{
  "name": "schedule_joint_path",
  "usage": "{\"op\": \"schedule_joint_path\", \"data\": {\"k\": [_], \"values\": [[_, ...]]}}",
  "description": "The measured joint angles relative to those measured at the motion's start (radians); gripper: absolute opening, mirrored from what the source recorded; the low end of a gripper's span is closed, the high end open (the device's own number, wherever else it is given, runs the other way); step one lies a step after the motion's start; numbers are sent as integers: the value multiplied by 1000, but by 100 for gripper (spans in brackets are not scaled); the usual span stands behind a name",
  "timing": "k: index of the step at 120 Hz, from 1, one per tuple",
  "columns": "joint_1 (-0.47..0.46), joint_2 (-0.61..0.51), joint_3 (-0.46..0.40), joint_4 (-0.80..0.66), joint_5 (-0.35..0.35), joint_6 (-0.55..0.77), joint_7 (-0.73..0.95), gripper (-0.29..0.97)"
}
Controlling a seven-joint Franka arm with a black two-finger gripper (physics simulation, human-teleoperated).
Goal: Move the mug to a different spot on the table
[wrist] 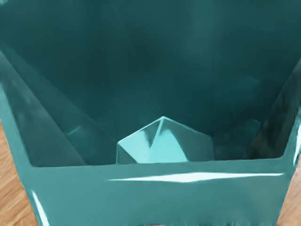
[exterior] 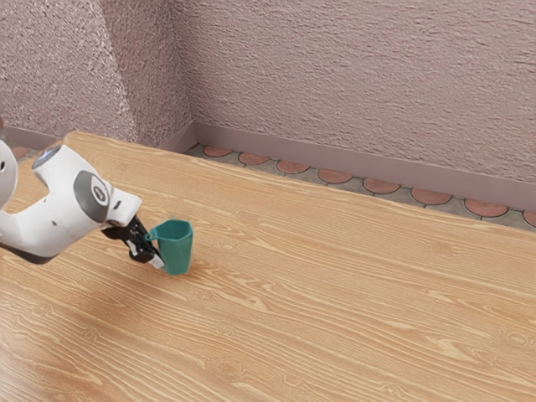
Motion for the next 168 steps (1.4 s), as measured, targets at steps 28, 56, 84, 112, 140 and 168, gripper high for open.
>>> {"op": "schedule_joint_path", "data": {"k": [28, 56, 84, 112, 140, 168], "values": [[-44, -42, 1, -112, 1, 127, -76, -8], [-44, -41, -1, -122, 1, 173, -138, 17], [-49, -45, 0, -144, 0, 171, -203, 51], [-46, -53, 40, -173, -2, 172, -272, 62], [-27, -110, 60, -198, -2, 171, -328, 66], [-39, -214, 60, -198, 0, 169, -376, 67]]}}
